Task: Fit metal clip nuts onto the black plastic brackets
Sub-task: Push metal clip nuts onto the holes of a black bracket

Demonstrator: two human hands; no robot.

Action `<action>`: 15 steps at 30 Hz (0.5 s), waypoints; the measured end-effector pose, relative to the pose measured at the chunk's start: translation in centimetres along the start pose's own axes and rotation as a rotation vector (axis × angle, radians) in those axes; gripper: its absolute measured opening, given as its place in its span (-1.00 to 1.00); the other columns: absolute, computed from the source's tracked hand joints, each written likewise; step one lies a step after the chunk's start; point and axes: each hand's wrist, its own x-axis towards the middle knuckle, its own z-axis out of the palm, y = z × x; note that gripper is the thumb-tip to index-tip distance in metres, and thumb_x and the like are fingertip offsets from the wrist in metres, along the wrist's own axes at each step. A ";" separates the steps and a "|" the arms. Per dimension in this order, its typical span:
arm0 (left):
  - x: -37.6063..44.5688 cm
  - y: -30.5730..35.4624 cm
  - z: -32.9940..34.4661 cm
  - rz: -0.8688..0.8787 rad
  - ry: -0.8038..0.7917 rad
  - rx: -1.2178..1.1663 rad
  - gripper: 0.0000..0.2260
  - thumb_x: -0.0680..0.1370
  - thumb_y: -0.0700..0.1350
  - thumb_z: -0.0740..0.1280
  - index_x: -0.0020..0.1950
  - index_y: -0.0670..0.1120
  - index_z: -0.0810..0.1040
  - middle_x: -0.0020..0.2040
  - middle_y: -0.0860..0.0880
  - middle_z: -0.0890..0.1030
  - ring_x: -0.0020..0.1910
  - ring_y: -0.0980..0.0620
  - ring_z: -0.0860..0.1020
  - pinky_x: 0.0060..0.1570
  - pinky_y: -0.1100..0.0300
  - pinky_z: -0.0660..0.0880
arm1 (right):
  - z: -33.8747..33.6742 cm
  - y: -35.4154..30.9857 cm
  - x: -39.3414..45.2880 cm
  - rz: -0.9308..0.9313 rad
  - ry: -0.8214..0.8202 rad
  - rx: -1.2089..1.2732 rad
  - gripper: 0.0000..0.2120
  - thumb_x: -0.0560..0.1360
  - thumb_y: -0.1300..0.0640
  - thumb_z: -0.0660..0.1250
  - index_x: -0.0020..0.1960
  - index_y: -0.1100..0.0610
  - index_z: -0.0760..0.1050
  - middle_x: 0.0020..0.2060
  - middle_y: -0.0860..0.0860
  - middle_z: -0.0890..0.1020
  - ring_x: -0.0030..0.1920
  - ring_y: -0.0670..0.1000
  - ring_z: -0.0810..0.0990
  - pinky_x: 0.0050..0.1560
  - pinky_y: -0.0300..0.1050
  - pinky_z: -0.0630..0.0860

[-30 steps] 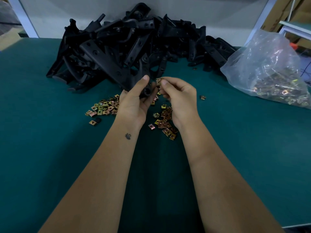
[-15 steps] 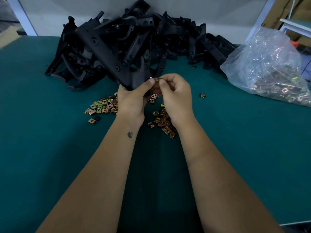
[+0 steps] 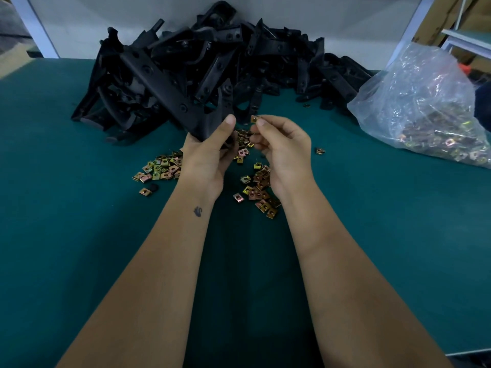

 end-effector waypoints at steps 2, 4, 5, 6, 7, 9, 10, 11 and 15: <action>-0.4 -0.1 0.3 -0.030 -0.010 -0.027 -0.83 0.50 -0.15 0.48 0.00 -0.08 0.53 -0.30 0.05 0.66 -0.29 0.13 0.62 -0.26 0.29 0.55 | -0.1 -0.1 0.0 0.043 -0.008 0.070 -0.88 0.52 0.32 0.36 -0.13 0.16 0.61 -0.26 0.05 0.67 -0.25 -0.03 0.62 -0.15 -0.19 0.54; -0.8 -0.3 0.7 -0.083 -0.047 -0.095 -0.85 0.52 -0.12 0.46 -0.01 -0.10 0.52 -0.28 0.02 0.65 -0.30 0.13 0.61 -0.32 0.32 0.52 | -0.1 -0.2 0.1 0.067 -0.009 0.117 -0.87 0.52 0.34 0.36 -0.15 0.15 0.61 -0.27 0.06 0.67 -0.24 -0.01 0.62 -0.14 -0.17 0.56; -1.1 -0.5 0.9 -0.120 -0.069 -0.132 -0.83 0.52 -0.11 0.45 0.02 -0.12 0.52 -0.23 -0.01 0.64 -0.30 0.13 0.61 -0.34 0.33 0.52 | -0.1 -0.2 0.1 0.069 -0.005 0.134 -0.86 0.51 0.34 0.35 -0.15 0.15 0.60 -0.28 0.06 0.67 -0.23 0.00 0.63 -0.14 -0.16 0.56; -1.3 -0.6 1.0 -0.153 -0.085 -0.156 -0.79 0.52 -0.10 0.45 0.06 -0.14 0.52 -0.16 -0.04 0.63 -0.29 0.12 0.60 -0.36 0.34 0.51 | -0.1 -0.2 0.2 0.068 -0.001 0.150 -0.86 0.51 0.35 0.35 -0.15 0.16 0.60 -0.28 0.06 0.66 -0.24 0.00 0.63 -0.14 -0.15 0.57; -1.5 -0.7 1.1 -0.177 -0.092 -0.164 -0.75 0.52 -0.10 0.45 0.12 -0.16 0.52 -0.11 -0.06 0.63 -0.29 0.12 0.60 -0.37 0.34 0.51 | 0.0 -0.2 0.2 0.064 0.000 0.167 -0.86 0.51 0.36 0.35 -0.15 0.16 0.59 -0.29 0.06 0.66 -0.24 -0.01 0.64 -0.15 -0.15 0.57; -1.6 -0.7 1.1 -0.195 -0.102 -0.152 -0.69 0.52 -0.10 0.44 0.20 -0.17 0.51 -0.04 -0.08 0.62 -0.27 0.12 0.59 -0.36 0.33 0.51 | -0.1 -0.2 0.2 0.061 -0.009 0.201 -0.85 0.51 0.37 0.34 -0.15 0.17 0.59 -0.30 0.07 0.66 -0.26 -0.01 0.64 -0.16 -0.15 0.58; -1.6 -0.7 1.0 -0.197 -0.107 -0.145 -0.68 0.52 -0.11 0.44 0.22 -0.17 0.50 -0.02 -0.08 0.61 -0.25 0.12 0.59 -0.35 0.33 0.51 | -0.1 -0.2 0.2 0.062 -0.017 0.215 -0.85 0.51 0.37 0.33 -0.14 0.17 0.58 -0.29 0.08 0.66 -0.26 0.00 0.63 -0.17 -0.15 0.58; -1.6 -0.6 1.0 -0.197 -0.110 -0.143 -0.69 0.52 -0.11 0.44 0.22 -0.17 0.50 -0.01 -0.08 0.60 -0.23 0.11 0.59 -0.34 0.33 0.51 | -0.2 -0.2 0.2 0.062 -0.025 0.226 -0.85 0.52 0.37 0.33 -0.14 0.17 0.58 -0.28 0.09 0.66 -0.26 0.00 0.63 -0.16 -0.15 0.58; -1.5 -0.3 0.7 -0.191 -0.124 -0.133 -0.76 0.54 -0.13 0.41 0.17 -0.14 0.50 -0.06 -0.05 0.61 -0.23 0.10 0.60 -0.32 0.32 0.52 | -0.3 -0.2 0.3 0.053 -0.043 0.240 -0.84 0.53 0.40 0.30 -0.11 0.19 0.57 -0.25 0.10 0.66 -0.24 0.00 0.63 -0.10 -0.16 0.57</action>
